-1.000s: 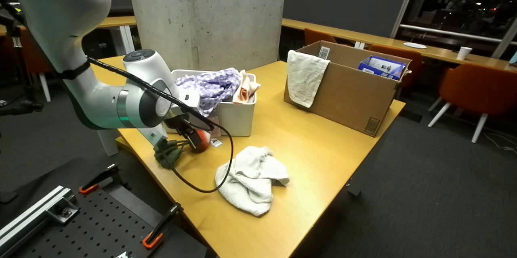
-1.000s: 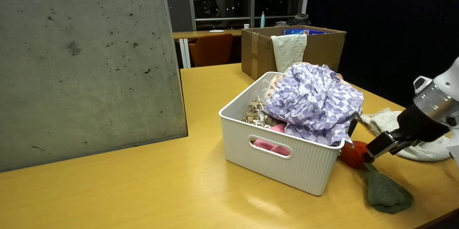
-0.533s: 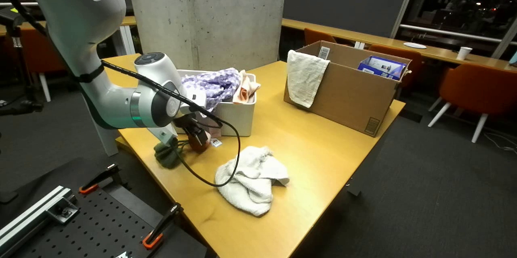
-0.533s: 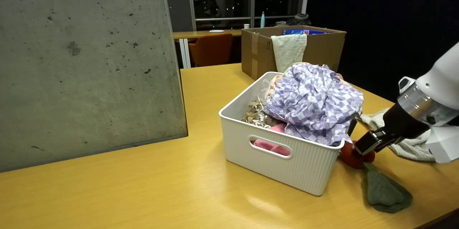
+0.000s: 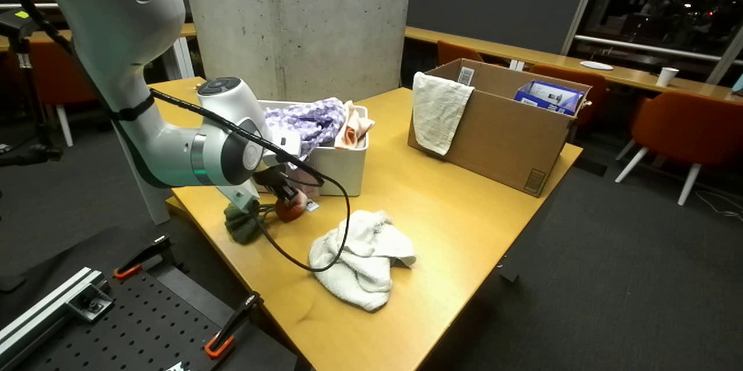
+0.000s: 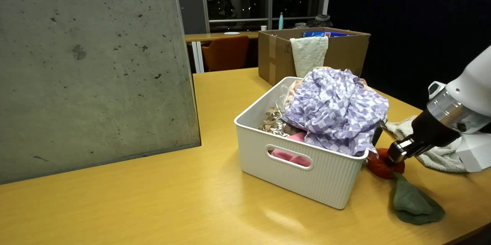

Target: Put the purple clothing, towel and radish in the storage container.

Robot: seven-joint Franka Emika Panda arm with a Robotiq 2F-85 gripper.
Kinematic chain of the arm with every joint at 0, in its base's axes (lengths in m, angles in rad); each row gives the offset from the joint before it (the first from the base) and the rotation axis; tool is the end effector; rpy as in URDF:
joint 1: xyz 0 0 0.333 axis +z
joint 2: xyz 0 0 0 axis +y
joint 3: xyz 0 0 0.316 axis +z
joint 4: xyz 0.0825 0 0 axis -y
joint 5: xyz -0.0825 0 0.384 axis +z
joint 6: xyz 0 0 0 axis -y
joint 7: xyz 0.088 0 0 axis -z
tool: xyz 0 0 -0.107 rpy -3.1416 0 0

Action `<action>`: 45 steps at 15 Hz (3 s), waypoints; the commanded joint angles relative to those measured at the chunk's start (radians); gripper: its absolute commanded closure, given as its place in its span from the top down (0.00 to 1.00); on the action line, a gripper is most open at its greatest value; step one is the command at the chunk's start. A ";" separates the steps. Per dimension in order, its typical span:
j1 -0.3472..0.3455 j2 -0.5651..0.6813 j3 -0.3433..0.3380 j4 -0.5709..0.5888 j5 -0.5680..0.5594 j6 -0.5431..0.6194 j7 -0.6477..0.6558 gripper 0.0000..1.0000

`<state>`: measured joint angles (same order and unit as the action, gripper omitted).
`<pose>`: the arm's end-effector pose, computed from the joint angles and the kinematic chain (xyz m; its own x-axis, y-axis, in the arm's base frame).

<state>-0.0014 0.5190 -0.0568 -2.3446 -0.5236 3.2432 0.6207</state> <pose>0.5235 0.0175 0.1485 0.9250 -0.1362 0.3548 -0.1249 -0.9907 -0.0546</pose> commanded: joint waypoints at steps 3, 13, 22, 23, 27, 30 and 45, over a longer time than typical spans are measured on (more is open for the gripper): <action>-0.039 -0.035 -0.057 -0.064 -0.020 0.056 -0.021 0.03; -0.027 -0.060 -0.126 -0.083 -0.014 0.067 -0.020 0.60; -0.080 -0.191 -0.200 -0.180 -0.025 0.092 -0.032 1.00; -0.094 -0.197 -0.202 -0.185 -0.026 0.093 -0.033 1.00; -0.185 -0.184 -0.115 -0.188 0.216 0.087 -0.244 1.00; -0.248 -0.142 -0.034 -0.149 0.354 0.073 -0.359 1.00; -0.431 0.049 0.163 -0.013 0.474 0.055 -0.487 0.74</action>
<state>-0.3807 0.5539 0.0657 -2.3711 -0.0773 3.3005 0.1800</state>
